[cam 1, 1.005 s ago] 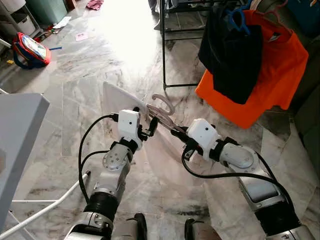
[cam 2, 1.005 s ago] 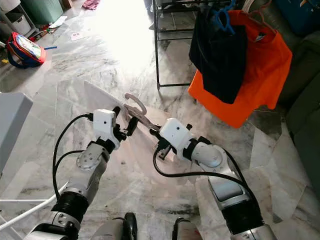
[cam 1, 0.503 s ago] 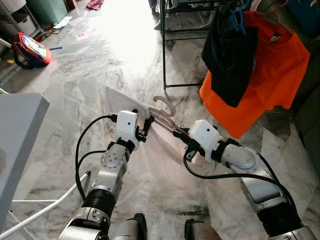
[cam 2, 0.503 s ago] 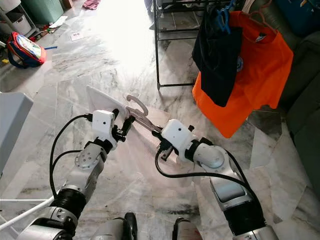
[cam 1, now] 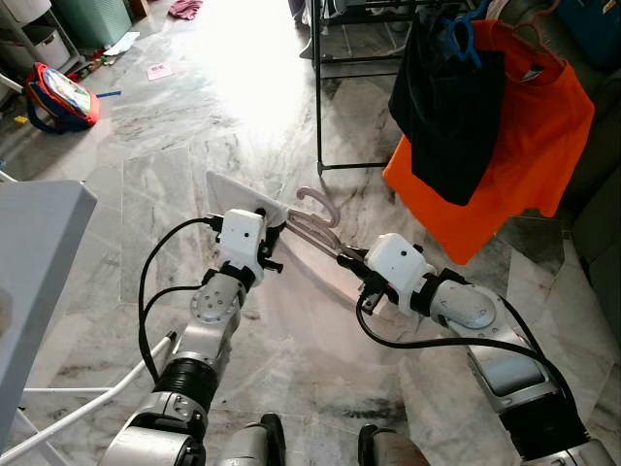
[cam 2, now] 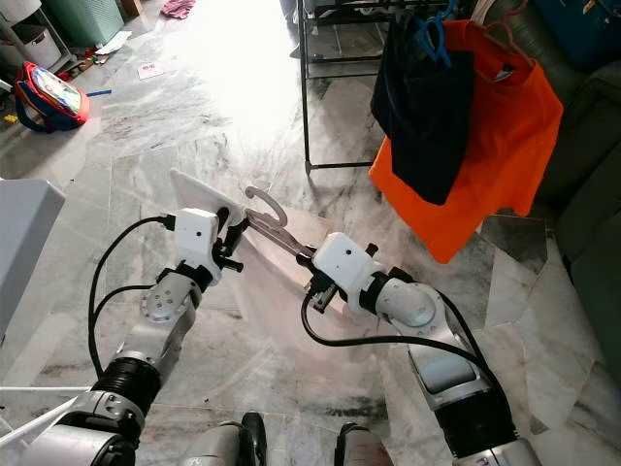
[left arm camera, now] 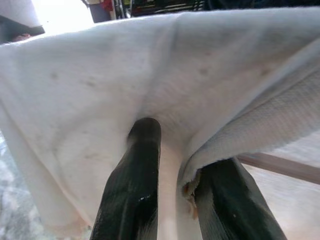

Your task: Hang hanger

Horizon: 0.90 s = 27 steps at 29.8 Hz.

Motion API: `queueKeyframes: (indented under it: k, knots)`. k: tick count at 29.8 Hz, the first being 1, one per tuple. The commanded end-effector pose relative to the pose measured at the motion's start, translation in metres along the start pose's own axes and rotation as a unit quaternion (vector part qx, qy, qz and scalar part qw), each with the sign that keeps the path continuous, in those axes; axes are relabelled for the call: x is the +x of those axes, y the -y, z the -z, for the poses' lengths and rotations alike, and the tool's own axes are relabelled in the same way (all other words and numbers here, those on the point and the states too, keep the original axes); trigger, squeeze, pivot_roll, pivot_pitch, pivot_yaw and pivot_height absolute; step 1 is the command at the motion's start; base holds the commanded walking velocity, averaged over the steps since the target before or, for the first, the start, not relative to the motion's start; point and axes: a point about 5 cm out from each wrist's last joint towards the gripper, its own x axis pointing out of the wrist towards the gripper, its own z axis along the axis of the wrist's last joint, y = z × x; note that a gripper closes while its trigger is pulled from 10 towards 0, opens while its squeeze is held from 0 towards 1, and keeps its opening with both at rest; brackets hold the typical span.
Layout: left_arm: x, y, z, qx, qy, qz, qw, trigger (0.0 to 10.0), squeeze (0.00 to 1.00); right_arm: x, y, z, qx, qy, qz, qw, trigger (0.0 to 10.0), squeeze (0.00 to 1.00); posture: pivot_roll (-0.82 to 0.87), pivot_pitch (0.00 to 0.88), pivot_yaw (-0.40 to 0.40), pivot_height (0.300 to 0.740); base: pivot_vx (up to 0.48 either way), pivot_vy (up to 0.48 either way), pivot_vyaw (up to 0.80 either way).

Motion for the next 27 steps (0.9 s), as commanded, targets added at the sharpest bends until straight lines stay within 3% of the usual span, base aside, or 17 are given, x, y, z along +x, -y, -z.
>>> queueKeyframes:
  k: [1, 17, 27]
  knots:
    - [-0.005, -0.013, 0.007, 0.002, -0.017, -0.030, 0.999, 0.0, 0.00, -0.001, -0.002, -0.006, -0.011, 0.016, 0.004, 1.000, 10.0, 0.00, -0.11, 0.210, 0.084, 0.740, 0.000, 0.000, 0.00]
    - [-0.001, -0.035, -0.004, 0.022, -0.005, -0.068, 0.997, 0.0, 0.00, -0.012, 0.002, 0.029, -0.036, -0.078, 0.025, 0.996, 10.0, 0.00, -0.11, 0.208, 0.087, 0.740, 0.000, 0.000, 0.00]
    - [0.002, -0.050, -0.009, 0.029, -0.011, -0.088, 0.996, 0.0, 0.00, -0.046, 0.000, 0.049, -0.037, -0.119, -0.023, 0.992, 10.0, 0.00, -0.10, 0.218, 0.089, 0.740, 0.000, 0.000, 0.00]
